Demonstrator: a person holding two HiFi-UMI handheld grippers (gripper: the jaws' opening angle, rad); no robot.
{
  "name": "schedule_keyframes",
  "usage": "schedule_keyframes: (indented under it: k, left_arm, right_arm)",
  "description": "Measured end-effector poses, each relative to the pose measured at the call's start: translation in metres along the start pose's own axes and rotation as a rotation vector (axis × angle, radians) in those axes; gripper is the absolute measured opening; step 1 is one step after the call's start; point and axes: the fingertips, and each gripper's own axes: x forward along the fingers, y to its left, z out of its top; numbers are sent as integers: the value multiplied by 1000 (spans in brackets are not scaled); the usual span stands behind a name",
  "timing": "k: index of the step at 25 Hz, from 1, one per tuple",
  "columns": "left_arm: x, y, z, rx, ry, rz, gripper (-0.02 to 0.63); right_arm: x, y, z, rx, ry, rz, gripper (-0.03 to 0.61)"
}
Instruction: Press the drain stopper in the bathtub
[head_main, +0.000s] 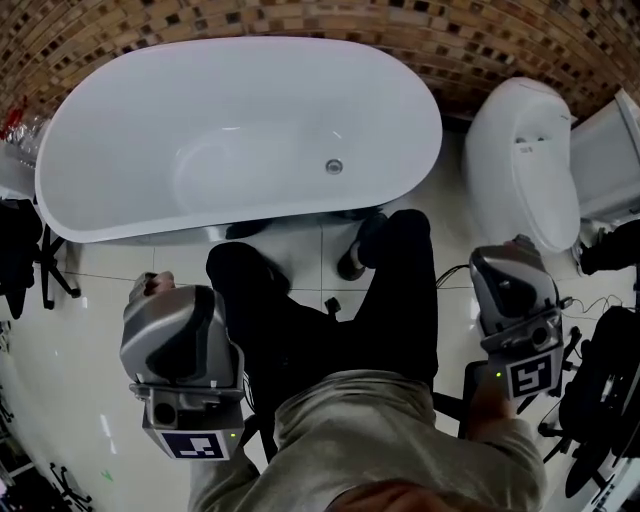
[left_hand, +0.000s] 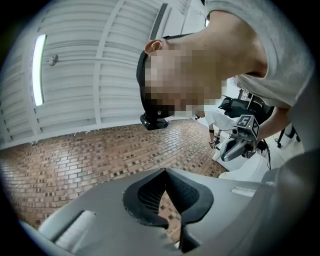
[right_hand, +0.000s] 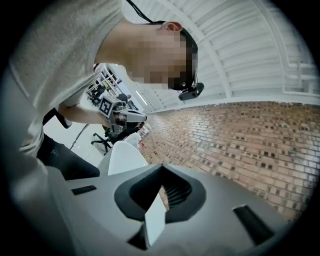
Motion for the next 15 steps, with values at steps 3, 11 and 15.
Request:
schedule_keyframes:
  k: [3, 11, 15]
  left_arm:
    - [4, -1, -17, -20, 32, -9, 9]
    - [18, -9, -66, -69, 115, -31, 9]
    - [27, -20, -91, -89, 155, -71, 9]
  right_arm:
    - [5, -3, -14, 36, 18, -5, 0]
    - [21, -16, -55, 189, -6, -6, 0]
    - [32, -22, -80, 252, -5, -12, 0]
